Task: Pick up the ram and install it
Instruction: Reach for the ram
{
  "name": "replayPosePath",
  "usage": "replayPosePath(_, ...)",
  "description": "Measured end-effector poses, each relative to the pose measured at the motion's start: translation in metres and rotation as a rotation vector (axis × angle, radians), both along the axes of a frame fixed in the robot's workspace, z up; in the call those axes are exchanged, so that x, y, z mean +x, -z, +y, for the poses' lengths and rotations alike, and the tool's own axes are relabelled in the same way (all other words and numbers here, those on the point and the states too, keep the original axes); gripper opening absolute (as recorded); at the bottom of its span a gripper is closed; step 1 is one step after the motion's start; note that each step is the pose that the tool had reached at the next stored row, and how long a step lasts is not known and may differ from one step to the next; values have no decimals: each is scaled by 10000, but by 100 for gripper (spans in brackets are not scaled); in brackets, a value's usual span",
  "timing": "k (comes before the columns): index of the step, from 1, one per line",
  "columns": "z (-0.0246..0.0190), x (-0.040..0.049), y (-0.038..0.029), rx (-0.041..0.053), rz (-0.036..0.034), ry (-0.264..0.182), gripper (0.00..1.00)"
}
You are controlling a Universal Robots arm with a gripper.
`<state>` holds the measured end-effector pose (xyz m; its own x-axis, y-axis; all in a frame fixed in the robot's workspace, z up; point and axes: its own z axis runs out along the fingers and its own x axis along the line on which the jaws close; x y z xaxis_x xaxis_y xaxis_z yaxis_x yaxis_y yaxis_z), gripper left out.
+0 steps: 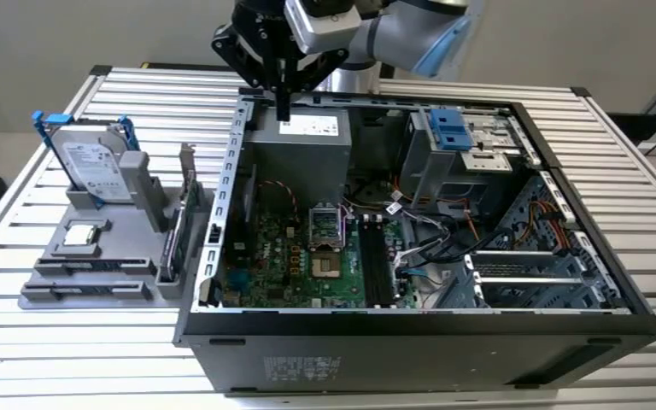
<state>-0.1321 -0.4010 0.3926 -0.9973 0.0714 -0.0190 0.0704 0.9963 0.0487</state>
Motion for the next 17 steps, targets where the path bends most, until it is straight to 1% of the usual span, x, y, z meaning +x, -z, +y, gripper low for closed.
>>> replayPosePath(10, -14, -341, 0, 1, 0, 0, 0)
replayPosePath(14, -22, -450, 0, 1, 0, 0, 0)
replayPosePath(17, -24, -495, 0, 0, 0, 0, 0)
